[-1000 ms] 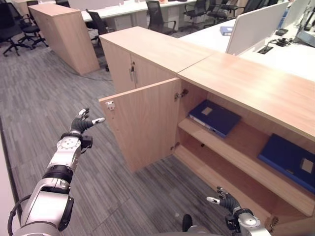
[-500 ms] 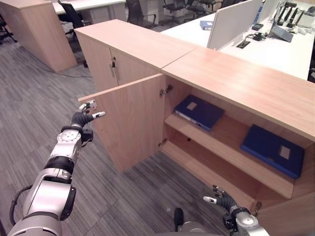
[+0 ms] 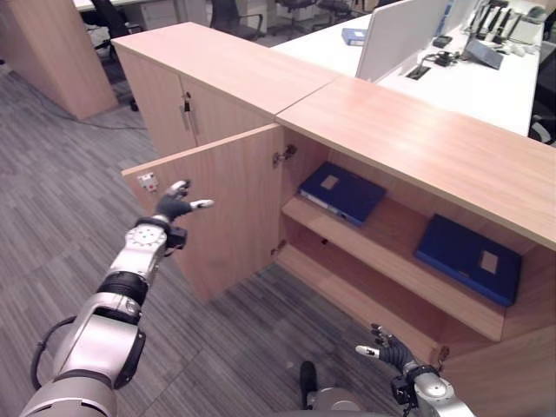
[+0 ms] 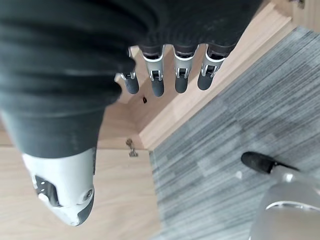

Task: Put the empty folder in the office cabinet

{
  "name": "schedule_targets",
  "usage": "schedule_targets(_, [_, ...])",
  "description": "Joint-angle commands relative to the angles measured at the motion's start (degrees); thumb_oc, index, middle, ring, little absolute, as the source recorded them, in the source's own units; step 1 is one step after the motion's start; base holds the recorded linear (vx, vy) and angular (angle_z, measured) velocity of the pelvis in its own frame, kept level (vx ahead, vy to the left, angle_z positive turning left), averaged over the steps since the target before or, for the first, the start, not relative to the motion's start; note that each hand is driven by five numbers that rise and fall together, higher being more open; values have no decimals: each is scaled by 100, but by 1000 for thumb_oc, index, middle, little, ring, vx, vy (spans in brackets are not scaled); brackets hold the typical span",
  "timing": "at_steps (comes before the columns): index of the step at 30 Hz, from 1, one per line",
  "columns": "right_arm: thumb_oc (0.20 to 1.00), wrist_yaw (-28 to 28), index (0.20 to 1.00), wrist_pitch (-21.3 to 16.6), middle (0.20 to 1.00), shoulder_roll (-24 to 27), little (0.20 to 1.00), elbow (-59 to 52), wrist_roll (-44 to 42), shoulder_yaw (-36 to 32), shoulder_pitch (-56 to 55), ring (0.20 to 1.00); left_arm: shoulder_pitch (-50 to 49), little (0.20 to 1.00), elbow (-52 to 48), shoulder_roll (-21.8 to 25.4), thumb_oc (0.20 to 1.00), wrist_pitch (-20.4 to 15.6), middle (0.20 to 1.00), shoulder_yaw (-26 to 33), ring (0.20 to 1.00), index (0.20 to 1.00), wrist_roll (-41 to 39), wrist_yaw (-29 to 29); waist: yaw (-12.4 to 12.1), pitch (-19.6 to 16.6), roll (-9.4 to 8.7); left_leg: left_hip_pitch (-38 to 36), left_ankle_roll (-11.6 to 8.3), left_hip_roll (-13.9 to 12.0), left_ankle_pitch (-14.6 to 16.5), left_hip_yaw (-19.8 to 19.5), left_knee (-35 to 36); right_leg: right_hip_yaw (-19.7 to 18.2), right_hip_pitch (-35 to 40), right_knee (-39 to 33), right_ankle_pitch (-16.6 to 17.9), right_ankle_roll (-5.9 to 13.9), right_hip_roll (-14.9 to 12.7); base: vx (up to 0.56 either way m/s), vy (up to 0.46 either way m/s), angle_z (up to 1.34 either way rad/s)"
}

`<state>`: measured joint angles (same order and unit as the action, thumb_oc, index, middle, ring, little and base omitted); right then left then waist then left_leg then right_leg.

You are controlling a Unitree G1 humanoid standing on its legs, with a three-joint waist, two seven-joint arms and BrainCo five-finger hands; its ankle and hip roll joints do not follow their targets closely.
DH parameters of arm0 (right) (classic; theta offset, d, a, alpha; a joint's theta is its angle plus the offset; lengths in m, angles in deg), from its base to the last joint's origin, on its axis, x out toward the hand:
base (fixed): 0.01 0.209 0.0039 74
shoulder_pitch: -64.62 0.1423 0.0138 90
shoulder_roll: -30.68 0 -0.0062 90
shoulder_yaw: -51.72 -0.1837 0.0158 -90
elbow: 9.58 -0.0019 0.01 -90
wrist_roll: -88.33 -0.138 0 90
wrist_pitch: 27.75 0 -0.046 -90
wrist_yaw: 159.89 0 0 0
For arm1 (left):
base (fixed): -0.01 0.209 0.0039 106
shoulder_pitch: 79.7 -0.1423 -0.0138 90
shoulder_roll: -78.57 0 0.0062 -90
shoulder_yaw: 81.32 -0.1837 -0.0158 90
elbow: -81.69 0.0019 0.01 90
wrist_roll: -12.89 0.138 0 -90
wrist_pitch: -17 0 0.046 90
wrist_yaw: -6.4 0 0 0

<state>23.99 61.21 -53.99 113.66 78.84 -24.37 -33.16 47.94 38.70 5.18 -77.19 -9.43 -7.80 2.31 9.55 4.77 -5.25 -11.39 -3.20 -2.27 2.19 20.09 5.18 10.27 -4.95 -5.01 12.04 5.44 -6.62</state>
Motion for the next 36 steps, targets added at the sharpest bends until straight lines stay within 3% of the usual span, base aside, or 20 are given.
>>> schedule_targets(1, [1000,13,1000,-225,1000,85,1000,-300,289,105,183,1000,118,1000,-164,-79,1000,-280,1000,-58,1000,1000,321,-154,-110,162,158,171,-225,-254,361,-823,-18,-132,505,298,-664,956,-740,-12,19,8])
schedule_targets(6, [1000,-45,1000,-174,1000,2,1000,-277,343,19,131,1000,-628,1000,-521,-451,1000,-261,1000,231,1000,1000,198,23,-267,166,155,207,-203,-240,338,-973,-18,11,598,296,-682,956,-779,-23,7,19])
schedule_targets(10, [1000,-56,1000,-68,1000,-161,1000,-247,472,-277,23,1000,-2530,1000,-1869,-927,1000,-237,1000,694,1000,1000,137,3,-659,145,175,196,-88,-156,347,-1161,-18,163,670,606,-817,938,-884,-26,40,19])
schedule_targets(13, [1000,-73,1000,-15,1000,-284,1000,-281,504,-509,-46,1000,-3442,1000,-2426,-1171,1000,-174,1000,1056,1000,1000,-156,-71,-887,227,277,216,1,-155,320,-1294,-52,297,504,1343,-952,935,-1011,-59,55,28])
schedule_targets(17, [1000,-97,1000,25,1000,-356,1000,-196,467,-703,-16,1000,-4248,1000,-2876,-1127,1000,-50,1000,1232,1000,1000,-119,-315,-1070,417,488,207,78,-214,239,-1570,-70,310,-42,2665,-687,956,-1059,-20,28,43])
schedule_targets(19, [1000,-123,1000,18,1000,-327,1000,-161,416,-778,16,1000,-4478,1000,-2989,-1023,1000,-31,1000,1219,1000,1000,-50,-417,-1096,433,543,216,90,-179,254,-1784,-42,186,-193,2596,-876,956,-904,78,-27,67])
schedule_targets(20, [1000,-163,1000,-8,1000,-238,1000,-134,321,-773,97,1000,-4597,1000,-2909,-968,1000,-4,1000,1175,1000,1000,-62,-453,-1103,461,562,266,96,-121,255,-1993,-74,71,-281,2124,-1119,815,-624,151,-104,64])
schedule_targets(22, [1000,-236,1000,-28,1000,-171,1000,-65,253,-749,201,1000,-4623,1000,-2843,-927,1000,8,1000,1128,1000,1000,-20,-468,-1048,468,572,190,41,-96,330,-2202,-85,-132,-441,1491,-1036,750,-451,166,-125,60])
schedule_targets(25, [1000,-256,1000,-25,1000,-158,1000,-5,230,-753,232,1000,-4651,1000,-2823,-941,1000,-1,1000,1120,1000,1000,11,-466,-1010,480,620,129,2,-126,401,-2301,-120,-210,-475,1383,-983,757,-395,131,-109,63])
schedule_targets(28, [1000,-246,1000,-58,1000,-43,1000,3,132,-810,231,1000,-4707,1000,-2706,-994,1000,38,1000,1128,1000,1000,11,-519,-975,331,662,233,-233,-206,601,-2480,-704,-78,-29,968,-987,585,-376,241,-288,82])
schedule_targets(30, [1000,-263,1000,-52,1000,28,1000,-15,60,-812,255,1000,-4672,1000,-2679,-1019,1000,66,1000,1106,1000,1000,-8,-519,-989,349,692,463,-381,-257,525,-2435,-1283,82,195,864,-1106,465,-338,96,-181,22])
schedule_targets(34, [1000,-327,1000,-48,1000,230,1000,5,-10,-903,304,1000,-4546,1000,-2691,-1106,1000,102,1000,1043,1000,1000,-111,-522,-1043,584,605,1338,-611,-197,-248,-2341,-3074,318,761,646,-1309,178,-354,56,-155,10])
schedule_targets(36, [1000,-385,1000,-13,1000,291,1000,67,-20,-960,338,1000,-4497,1000,-2701,-1145,1000,107,1000,1043,1000,1000,-139,-483,-1045,684,534,1681,-619,-328,-473,-2136,-3433,376,950,587,-1408,124,-376,91,-96,16])
